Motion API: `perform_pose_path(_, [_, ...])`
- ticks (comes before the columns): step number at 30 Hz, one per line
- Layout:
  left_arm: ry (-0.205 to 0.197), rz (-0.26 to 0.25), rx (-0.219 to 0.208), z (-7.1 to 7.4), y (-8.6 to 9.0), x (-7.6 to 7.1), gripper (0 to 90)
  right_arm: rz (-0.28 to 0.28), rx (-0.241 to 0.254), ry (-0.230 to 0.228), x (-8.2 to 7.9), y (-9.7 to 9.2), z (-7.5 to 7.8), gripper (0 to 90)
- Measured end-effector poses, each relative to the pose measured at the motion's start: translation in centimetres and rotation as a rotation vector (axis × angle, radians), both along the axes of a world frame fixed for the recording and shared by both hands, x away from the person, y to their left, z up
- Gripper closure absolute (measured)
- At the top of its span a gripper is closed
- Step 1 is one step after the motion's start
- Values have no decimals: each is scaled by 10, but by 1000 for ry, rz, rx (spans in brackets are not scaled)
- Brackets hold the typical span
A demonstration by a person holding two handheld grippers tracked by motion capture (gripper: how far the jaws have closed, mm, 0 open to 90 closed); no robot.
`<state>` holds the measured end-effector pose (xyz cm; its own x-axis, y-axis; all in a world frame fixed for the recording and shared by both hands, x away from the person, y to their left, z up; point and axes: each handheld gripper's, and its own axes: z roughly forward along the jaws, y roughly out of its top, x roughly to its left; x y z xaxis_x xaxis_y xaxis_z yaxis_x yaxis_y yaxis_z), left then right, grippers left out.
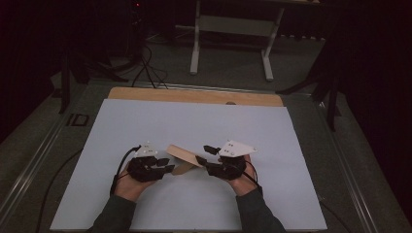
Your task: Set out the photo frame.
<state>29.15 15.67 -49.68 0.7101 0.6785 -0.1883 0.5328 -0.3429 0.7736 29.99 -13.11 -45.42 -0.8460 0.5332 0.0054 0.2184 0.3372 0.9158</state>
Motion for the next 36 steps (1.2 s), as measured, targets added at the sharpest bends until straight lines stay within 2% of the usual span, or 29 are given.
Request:
perform_pose_path(10, [-17,-10,2,2,-3,-2,640,-36,10,-8,2,-7,3,587])
perform_pose_path(16, [-26,-13,6,3,-4,-2,653,-65,-2,-11,4,-9,1,648])
perform_pose_path(30, [-51,-14,13,5,-10,-4,720,-152,-20,22,13,-16,-11,831])
perform_pose_path(36, [-63,3,28,5,-12,-4,783,-160,-30,35,15,-16,-16,886])
